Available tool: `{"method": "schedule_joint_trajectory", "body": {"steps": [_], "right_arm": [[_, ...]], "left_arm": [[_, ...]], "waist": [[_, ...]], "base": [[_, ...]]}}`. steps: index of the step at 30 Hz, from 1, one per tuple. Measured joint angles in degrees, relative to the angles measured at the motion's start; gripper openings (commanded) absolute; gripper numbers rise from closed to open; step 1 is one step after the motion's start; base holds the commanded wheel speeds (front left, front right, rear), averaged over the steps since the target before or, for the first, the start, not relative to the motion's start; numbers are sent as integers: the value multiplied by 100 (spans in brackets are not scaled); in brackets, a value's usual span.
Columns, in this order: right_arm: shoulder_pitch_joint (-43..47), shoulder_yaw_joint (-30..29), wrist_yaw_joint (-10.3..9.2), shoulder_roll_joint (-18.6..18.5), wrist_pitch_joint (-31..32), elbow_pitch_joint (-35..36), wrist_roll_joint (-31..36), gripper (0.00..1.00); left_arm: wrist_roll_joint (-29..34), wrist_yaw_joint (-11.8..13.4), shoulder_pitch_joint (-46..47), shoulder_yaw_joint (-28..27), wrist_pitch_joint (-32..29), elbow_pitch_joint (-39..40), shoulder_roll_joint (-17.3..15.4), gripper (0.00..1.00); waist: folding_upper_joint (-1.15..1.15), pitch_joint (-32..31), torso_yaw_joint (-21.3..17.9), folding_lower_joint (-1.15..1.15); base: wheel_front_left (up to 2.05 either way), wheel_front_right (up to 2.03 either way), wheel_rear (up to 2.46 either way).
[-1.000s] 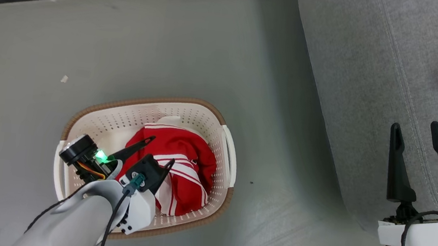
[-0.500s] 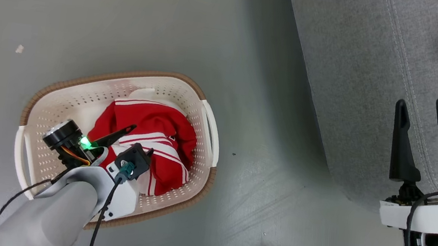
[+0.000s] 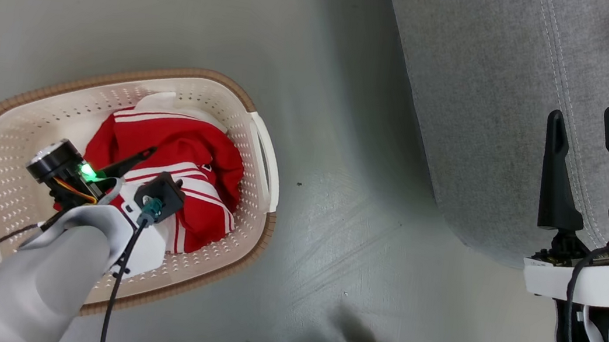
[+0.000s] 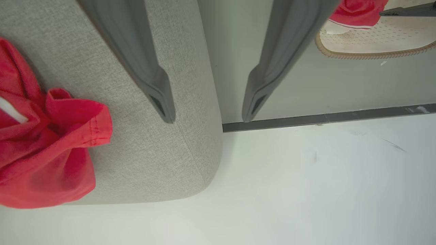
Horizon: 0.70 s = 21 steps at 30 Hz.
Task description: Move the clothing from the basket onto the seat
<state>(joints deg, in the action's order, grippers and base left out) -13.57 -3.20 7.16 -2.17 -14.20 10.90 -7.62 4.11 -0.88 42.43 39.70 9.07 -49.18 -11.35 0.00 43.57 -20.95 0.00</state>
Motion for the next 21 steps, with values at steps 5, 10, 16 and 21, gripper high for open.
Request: {"method": "schedule_joint_trajectory", "body": {"steps": [5, 10, 16, 21], "right_arm": [[-125, 26, 0, 1, -1, 1, -18, 100], [-232, 94, 0, 1, -1, -2, -75, 100], [-441, 177, 0, 1, -1, -7, -145, 100], [-561, 196, 0, 1, -1, -9, -191, 100]], "left_arm": [[52, 31, 150, -9, 7, -185, -90, 100], [124, 85, 233, -9, 0, -338, -188, 100], [272, 277, 495, -19, -13, -444, -286, 100], [279, 354, 541, -14, -18, -536, -265, 34]], "waist": [[0, 191, -125, 0], [0, 369, -227, 0], [0, 552, -307, 0], [0, 673, -341, 0]], "base": [[0, 0, 0], [0, 0, 0], [0, 0, 0], [0, 0, 0]]}}
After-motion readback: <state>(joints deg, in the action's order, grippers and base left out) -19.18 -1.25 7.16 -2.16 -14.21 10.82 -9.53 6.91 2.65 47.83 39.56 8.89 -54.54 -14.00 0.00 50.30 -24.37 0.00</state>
